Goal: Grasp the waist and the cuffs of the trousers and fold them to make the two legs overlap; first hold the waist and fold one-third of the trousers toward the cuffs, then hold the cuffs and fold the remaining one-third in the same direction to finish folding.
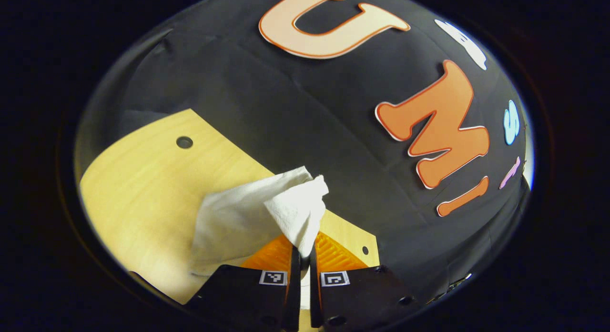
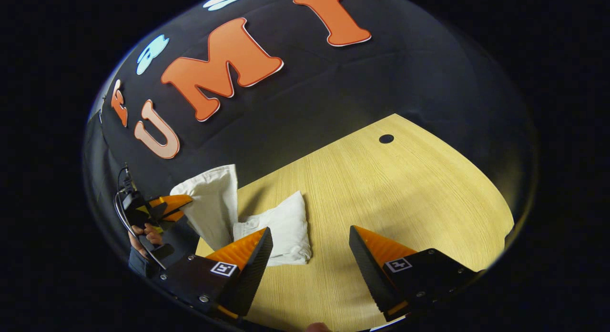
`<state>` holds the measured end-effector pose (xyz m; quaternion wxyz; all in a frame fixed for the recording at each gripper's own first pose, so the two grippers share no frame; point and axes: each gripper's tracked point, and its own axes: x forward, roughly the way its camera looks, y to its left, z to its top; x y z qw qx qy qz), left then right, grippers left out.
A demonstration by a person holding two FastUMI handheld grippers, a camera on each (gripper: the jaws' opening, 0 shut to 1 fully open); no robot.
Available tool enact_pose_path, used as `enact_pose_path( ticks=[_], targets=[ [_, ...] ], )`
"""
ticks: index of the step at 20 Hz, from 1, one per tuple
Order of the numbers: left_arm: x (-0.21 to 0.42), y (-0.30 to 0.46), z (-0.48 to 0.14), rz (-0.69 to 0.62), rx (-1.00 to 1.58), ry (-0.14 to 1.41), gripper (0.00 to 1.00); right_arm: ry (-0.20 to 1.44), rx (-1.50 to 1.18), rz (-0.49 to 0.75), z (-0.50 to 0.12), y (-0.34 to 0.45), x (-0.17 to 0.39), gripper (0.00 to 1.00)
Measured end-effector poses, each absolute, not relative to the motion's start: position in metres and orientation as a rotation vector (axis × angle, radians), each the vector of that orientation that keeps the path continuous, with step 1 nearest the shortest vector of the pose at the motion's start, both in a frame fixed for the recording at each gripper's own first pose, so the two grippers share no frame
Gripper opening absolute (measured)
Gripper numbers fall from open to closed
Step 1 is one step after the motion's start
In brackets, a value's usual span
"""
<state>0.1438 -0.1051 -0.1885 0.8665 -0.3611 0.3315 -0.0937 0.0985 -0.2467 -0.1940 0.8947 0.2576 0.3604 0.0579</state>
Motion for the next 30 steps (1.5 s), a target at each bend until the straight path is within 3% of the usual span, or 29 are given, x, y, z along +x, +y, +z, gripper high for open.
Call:
enact_pose_path(
  ticks=[12, 13, 17, 21, 25, 30],
  targets=[
    [0.048, -0.205, -0.267, -0.494, -0.525, 1.042, 0.14, 0.801, 0.537, 0.178, -0.215, -0.272, 0.092, 0.97],
    [0.04, -0.209, -0.275, -0.524, -0.489, 1.07, 0.08, 0.804, 0.533, 0.185, -0.216, -0.271, 0.093, 0.97],
    [-0.002, -0.215, -0.295, -0.589, -0.452, 1.169, 0.92, 0.802, 0.522, 0.209, -0.216, -0.262, 0.094, 0.97],
    [-0.005, -0.198, -0.276, -0.589, -0.324, 1.04, 1.0, 0.746, 0.44, 0.25, -0.206, -0.245, 0.1, 0.97],
    [0.015, -0.155, -0.219, -0.555, -0.2, 0.832, 0.97, 0.661, 0.339, 0.275, -0.18, -0.223, 0.1, 0.97],
    [0.022, -0.098, -0.146, -0.498, -0.244, 0.571, 0.97, 0.528, 0.258, 0.259, -0.14, -0.193, 0.111, 0.97]
  ],
)
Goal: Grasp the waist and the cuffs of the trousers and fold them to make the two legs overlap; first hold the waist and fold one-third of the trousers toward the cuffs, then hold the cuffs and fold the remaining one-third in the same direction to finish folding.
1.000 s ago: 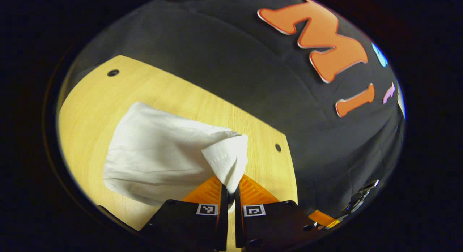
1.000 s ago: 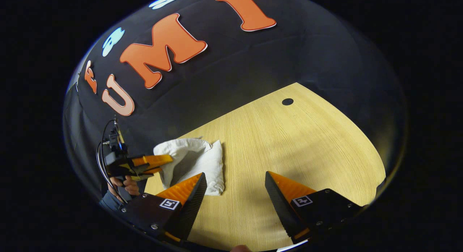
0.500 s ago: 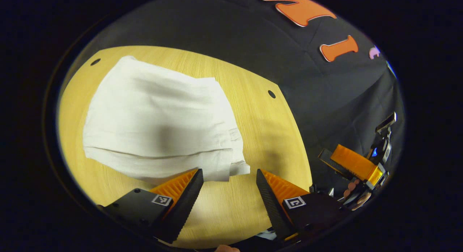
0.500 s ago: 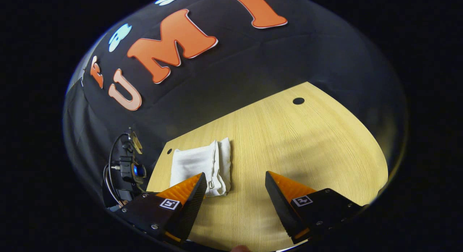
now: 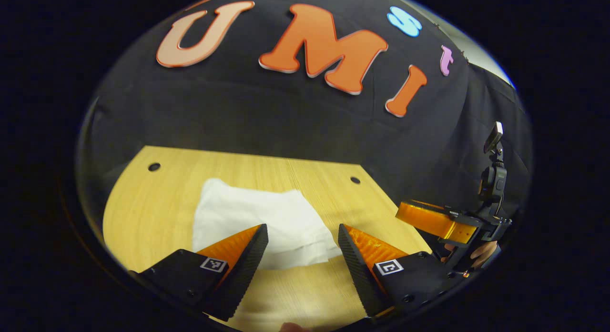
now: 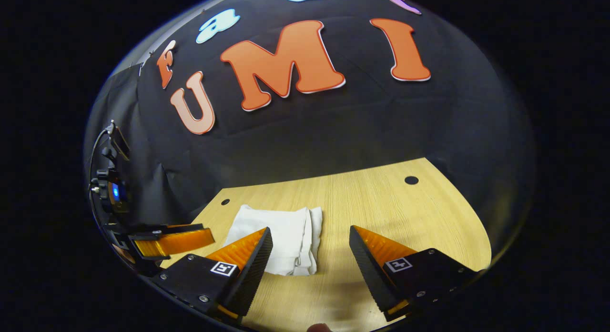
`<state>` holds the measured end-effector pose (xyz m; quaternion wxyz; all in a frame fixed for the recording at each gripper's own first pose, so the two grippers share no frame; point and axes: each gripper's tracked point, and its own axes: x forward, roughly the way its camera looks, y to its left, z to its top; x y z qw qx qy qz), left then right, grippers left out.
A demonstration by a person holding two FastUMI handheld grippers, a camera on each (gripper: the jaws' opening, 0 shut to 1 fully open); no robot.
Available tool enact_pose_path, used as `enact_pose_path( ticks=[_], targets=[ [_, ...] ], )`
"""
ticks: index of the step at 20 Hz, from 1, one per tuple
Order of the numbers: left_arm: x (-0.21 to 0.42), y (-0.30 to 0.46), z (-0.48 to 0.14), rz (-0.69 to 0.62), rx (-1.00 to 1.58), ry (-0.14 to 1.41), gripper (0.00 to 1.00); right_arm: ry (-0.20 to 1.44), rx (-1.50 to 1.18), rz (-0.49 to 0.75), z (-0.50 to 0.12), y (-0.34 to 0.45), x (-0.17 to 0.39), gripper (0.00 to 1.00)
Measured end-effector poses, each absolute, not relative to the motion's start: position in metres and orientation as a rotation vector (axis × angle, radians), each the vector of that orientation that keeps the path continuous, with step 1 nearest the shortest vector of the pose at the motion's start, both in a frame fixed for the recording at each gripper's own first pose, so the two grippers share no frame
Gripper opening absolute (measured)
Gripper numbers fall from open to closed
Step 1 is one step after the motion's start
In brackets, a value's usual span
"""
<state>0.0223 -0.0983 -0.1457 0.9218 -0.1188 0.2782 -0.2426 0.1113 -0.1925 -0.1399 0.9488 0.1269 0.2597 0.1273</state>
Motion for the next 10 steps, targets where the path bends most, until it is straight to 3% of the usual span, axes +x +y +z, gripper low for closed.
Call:
enact_pose_path(
  ticks=[4, 5, 6, 10],
  targets=[
    [0.017, -0.065, -0.102, -0.407, -0.192, 0.423, 0.96, 0.439, 0.142, 0.172, -0.116, -0.177, 0.116, 0.97],
    [0.017, -0.059, -0.091, -0.388, -0.176, 0.392, 1.0, 0.413, 0.13, 0.167, -0.106, -0.169, 0.114, 0.97],
    [0.013, -0.052, -0.08, -0.362, -0.158, 0.361, 0.96, 0.388, 0.124, 0.167, -0.096, -0.163, 0.111, 0.97],
    [-0.009, -0.021, -0.02, -0.27, -0.092, 0.23, 0.96, 0.329, 0.099, 0.176, -0.063, -0.143, 0.096, 0.97]
  ],
)
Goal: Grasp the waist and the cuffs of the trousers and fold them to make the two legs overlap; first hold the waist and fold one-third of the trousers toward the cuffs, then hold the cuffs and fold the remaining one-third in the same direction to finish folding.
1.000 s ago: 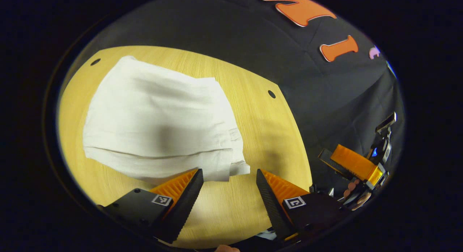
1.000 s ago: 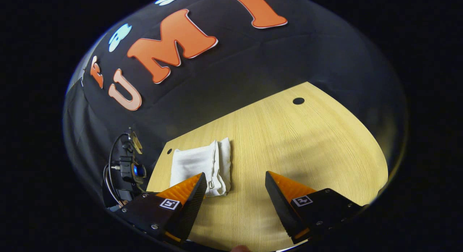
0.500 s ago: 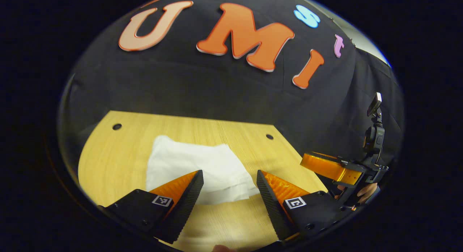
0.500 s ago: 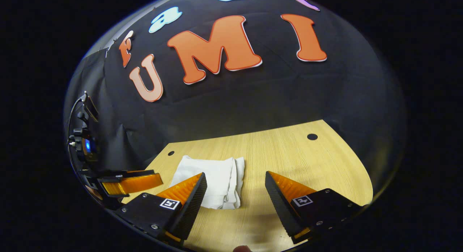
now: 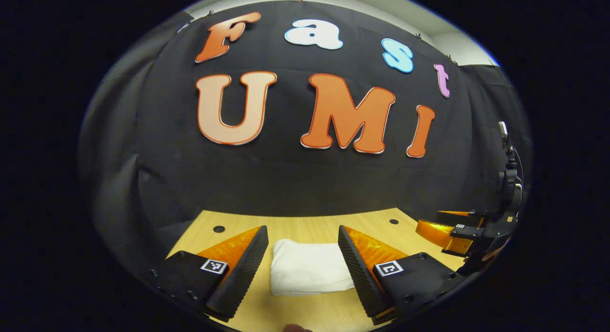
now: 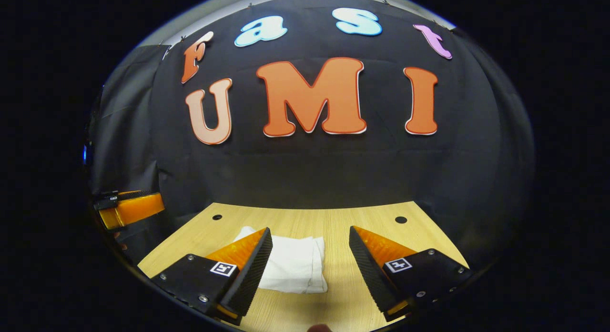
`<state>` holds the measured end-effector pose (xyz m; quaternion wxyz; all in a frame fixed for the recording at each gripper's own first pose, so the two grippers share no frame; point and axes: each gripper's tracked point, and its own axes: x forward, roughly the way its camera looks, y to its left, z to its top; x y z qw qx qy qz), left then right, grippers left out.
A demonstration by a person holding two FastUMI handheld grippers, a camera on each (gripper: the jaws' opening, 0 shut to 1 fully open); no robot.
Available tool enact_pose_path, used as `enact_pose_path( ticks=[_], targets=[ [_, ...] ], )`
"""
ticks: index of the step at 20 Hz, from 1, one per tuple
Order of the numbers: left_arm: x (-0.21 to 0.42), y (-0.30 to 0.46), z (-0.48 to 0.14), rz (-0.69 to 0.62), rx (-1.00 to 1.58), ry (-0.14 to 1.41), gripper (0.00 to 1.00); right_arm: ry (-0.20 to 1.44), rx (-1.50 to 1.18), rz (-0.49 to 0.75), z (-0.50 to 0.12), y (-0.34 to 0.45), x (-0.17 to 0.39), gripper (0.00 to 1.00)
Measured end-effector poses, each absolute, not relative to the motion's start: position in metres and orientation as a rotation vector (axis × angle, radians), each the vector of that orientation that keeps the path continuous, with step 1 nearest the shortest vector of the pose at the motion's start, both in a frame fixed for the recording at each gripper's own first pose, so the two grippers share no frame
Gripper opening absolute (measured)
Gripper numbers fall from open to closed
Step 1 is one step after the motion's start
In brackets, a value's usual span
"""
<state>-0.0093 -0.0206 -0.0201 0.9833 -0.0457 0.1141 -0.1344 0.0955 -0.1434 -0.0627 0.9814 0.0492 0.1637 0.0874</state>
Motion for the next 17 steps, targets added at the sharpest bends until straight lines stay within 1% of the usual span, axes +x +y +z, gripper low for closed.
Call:
enact_pose_path(
  ticks=[3, 5, 8, 10, 11, 12, 13, 16, 17],
  targets=[
    [-0.03, -0.012, 0.009, -0.255, -0.087, 0.145, 0.96, 0.246, 0.094, 0.153, -0.03, -0.142, 0.085, 0.97],
    [-0.032, -0.011, 0.021, -0.263, -0.086, 0.096, 0.96, 0.176, 0.083, 0.153, -0.008, -0.142, 0.075, 0.97],
    [-0.033, 0.001, 0.043, -0.252, -0.005, -0.027, 0.96, 0.15, 0.035, 0.146, 0.008, -0.138, 0.064, 0.97],
    [-0.038, 0.0, 0.053, -0.263, 0.031, -0.062, 0.96, 0.12, 0.014, 0.142, 0.019, -0.133, 0.062, 0.98],
    [-0.042, -0.005, 0.057, -0.278, 0.023, -0.073, 0.92, 0.108, 0.012, 0.14, 0.027, -0.131, 0.06, 0.98],
    [-0.043, -0.009, 0.059, -0.284, 0.009, -0.08, 0.96, 0.1, 0.018, 0.141, 0.032, -0.129, 0.057, 0.98],
    [-0.045, -0.011, 0.06, -0.287, 0.008, -0.09, 0.92, 0.104, 0.025, 0.144, 0.033, -0.128, 0.056, 0.98],
    [-0.047, -0.009, 0.054, -0.27, 0.023, -0.099, 0.99, 0.097, 0.05, 0.142, 0.04, -0.129, 0.049, 0.99],
    [-0.049, -0.007, 0.053, -0.264, 0.021, -0.097, 0.99, 0.089, 0.046, 0.145, 0.043, -0.129, 0.047, 0.98]
  ],
)
